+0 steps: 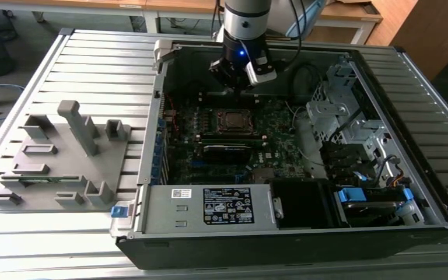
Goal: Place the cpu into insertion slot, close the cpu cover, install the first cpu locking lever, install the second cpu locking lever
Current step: 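Install the first cpu locking lever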
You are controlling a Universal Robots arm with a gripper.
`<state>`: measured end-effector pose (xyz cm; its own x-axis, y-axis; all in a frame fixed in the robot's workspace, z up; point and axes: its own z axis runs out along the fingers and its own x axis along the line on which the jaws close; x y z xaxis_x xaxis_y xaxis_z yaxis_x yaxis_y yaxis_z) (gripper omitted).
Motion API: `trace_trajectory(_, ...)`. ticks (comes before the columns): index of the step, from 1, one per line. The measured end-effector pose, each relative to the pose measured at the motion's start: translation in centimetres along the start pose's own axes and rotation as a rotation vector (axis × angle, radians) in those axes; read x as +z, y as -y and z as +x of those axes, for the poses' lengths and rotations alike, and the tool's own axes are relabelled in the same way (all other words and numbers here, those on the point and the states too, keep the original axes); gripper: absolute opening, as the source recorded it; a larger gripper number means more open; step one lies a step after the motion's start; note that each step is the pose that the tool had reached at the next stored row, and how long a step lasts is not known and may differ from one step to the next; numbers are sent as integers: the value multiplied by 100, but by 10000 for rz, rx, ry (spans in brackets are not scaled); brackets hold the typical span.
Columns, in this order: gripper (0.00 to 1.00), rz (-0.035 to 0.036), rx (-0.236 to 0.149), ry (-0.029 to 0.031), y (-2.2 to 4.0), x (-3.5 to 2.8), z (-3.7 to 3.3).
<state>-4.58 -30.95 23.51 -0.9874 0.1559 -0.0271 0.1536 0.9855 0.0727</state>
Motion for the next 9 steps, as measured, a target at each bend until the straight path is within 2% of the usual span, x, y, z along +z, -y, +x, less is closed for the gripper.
trace_trajectory(2,10,13,-185,-11,1,1,0)
trace_trajectory(6,10,85,-264,-5,14,1,-3)
trace_trajectory(9,10,212,-271,12,26,0,-3)
